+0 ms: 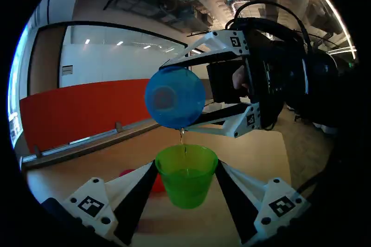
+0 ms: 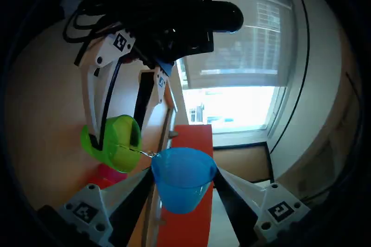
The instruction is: Pour water
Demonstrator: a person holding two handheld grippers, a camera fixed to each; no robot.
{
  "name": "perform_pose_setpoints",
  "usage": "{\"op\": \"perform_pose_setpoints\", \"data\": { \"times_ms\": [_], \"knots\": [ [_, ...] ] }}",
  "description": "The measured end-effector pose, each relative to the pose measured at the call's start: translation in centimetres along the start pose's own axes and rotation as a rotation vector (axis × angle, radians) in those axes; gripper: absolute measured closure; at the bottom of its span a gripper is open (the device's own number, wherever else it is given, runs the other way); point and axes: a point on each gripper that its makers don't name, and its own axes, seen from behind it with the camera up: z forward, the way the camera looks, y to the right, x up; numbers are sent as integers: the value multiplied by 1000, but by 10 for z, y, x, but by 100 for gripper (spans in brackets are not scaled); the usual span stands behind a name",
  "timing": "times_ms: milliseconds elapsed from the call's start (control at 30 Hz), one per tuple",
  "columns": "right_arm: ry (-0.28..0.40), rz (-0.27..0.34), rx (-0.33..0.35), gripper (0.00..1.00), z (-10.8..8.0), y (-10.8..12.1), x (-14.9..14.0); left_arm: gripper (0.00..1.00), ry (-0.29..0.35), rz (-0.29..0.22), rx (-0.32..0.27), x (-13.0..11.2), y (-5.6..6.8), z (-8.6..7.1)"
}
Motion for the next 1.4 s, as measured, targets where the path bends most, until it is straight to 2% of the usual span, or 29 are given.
{"op": "perform_pose_setpoints", "data": {
  "times_ms": [1400],
  "knots": [
    [-25,-139,0,9,-10,-7,18,13,2,-7,-1,1,0,2]
  ]
}}
